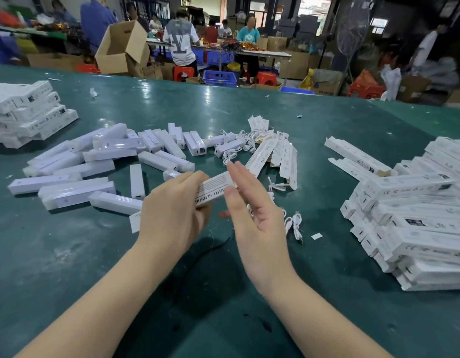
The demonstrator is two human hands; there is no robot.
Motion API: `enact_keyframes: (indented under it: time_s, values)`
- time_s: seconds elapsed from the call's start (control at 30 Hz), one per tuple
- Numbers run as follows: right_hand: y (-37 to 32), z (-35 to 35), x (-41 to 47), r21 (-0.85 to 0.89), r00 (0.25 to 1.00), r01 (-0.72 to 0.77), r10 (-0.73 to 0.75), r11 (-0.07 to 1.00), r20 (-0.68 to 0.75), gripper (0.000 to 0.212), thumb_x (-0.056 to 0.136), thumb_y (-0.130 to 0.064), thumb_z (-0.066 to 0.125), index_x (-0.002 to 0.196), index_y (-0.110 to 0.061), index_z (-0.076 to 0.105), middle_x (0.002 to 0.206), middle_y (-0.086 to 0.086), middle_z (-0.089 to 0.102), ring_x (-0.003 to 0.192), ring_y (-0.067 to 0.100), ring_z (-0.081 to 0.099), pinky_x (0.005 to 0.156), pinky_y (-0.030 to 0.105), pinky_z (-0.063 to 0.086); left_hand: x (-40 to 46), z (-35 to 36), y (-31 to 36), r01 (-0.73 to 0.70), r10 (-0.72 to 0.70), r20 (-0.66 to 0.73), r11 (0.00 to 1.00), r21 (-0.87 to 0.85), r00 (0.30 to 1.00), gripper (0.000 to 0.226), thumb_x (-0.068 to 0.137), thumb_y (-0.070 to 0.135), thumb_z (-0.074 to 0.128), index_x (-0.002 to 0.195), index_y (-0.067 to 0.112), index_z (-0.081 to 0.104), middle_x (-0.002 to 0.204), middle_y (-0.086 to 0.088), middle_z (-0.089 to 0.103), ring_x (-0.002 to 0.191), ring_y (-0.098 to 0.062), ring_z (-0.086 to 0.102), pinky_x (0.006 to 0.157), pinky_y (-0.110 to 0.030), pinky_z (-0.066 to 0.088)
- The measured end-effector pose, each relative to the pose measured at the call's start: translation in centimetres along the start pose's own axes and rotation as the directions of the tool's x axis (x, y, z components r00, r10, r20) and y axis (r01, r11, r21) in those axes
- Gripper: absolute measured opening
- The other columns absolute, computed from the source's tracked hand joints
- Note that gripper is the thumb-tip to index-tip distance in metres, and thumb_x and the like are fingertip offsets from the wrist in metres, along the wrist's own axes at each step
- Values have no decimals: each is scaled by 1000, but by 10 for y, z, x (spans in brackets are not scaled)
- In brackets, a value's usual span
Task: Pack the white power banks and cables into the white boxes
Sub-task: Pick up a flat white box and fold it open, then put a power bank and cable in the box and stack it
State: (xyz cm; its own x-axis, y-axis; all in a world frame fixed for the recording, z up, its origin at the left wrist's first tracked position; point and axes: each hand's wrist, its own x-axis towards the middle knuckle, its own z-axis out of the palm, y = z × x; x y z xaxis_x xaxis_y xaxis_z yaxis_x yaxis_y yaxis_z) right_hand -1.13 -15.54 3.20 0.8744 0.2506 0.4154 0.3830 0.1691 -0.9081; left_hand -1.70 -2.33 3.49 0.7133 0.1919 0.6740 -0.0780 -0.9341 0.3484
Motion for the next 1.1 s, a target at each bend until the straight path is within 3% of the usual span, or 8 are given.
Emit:
enact_keyframes:
  time_s: [0.13, 0.27, 0.4, 0.57, 0.67, 0.77, 0.93, 1.1]
  values:
    - [2, 3, 0, 34, 996, -11, 8, 999, 90, 40, 91, -35, 57, 126, -54, 54, 134, -2, 60, 122, 12, 55, 97, 43, 52, 0, -1, 1, -33, 32, -34, 999, -33, 999, 24, 66, 5, 81, 86, 10, 67, 70, -4, 64, 54, -31, 55, 51, -28, 37]
    - [6, -1, 1, -147, 988, 73, -51, 986, 144, 49, 96, -39, 52, 141, -53, 39, 123, -23, 60, 104, 3, 59, 86, 25, 52, 1, 2, 4, -23, 24, 5, 997, -71, 1000, 34, 69, 4, 76, 102, 7, 68, 80, -9, 69, 64, -37, 62, 55, -36, 47]
    - [3, -7, 6, -231, 986, 146, -161, 962, -50, 35, 97, -34, 53, 129, -48, 50, 103, -15, 66, 79, 6, 61, 70, 23, 51, -3, 4, 14, -104, 113, 51, 981, -162, 992, 45, 75, 20, 74, 118, 21, 64, 92, 5, 69, 79, -19, 59, 61, -28, 44]
    - [-11, -32, 21, 49, 912, 88, -61, 995, -407, 41, 99, -31, 57, 138, -35, 44, 101, -22, 69, 94, -2, 65, 80, 18, 51, -2, 6, 9, -8, 29, 117, 984, -177, 993, 45, 81, 38, 67, 124, 35, 55, 96, 24, 54, 85, -5, 47, 71, -22, 38]
    - [-12, -28, 26, 273, 957, -171, 226, 947, -184, 43, 84, -33, 70, 123, -20, 61, 101, -14, 73, 100, 4, 66, 96, 30, 50, -3, 7, 12, 2, 57, 142, 922, -387, 988, 32, 83, 31, 69, 108, 36, 50, 88, 21, 60, 80, -4, 51, 67, -11, 37]
    - [-6, -13, 16, 220, 938, -341, 345, 914, 21, 29, 84, -30, 71, 110, -18, 71, 108, -2, 74, 105, 12, 67, 97, 36, 51, -7, 10, 18, -19, 155, 163, 780, -626, 974, 54, 79, 16, 69, 109, 37, 29, 111, 18, 57, 88, -4, 59, 71, -8, 43]
    - [-23, -35, 31, 531, 873, -77, 315, 844, -373, 23, 97, -25, 58, 112, -7, 59, 107, 19, 70, 87, 26, 70, 63, 29, 58, -8, 13, 8, 21, 96, 140, 753, -658, 985, 74, 77, 25, 71, 126, 50, 21, 118, 15, 47, 82, -20, 58, 60, -26, 50]
    - [-36, -60, 42, 637, 756, 46, 390, 770, -525, 29, 90, -13, 69, 114, -6, 53, 81, 3, 63, 66, 11, 60, 56, 15, 49, -9, 21, 2, 51, 111, 213, 770, -636, 971, 73, 78, 28, 68, 129, 53, 23, 109, 18, 50, 76, -19, 58, 61, -25, 51]
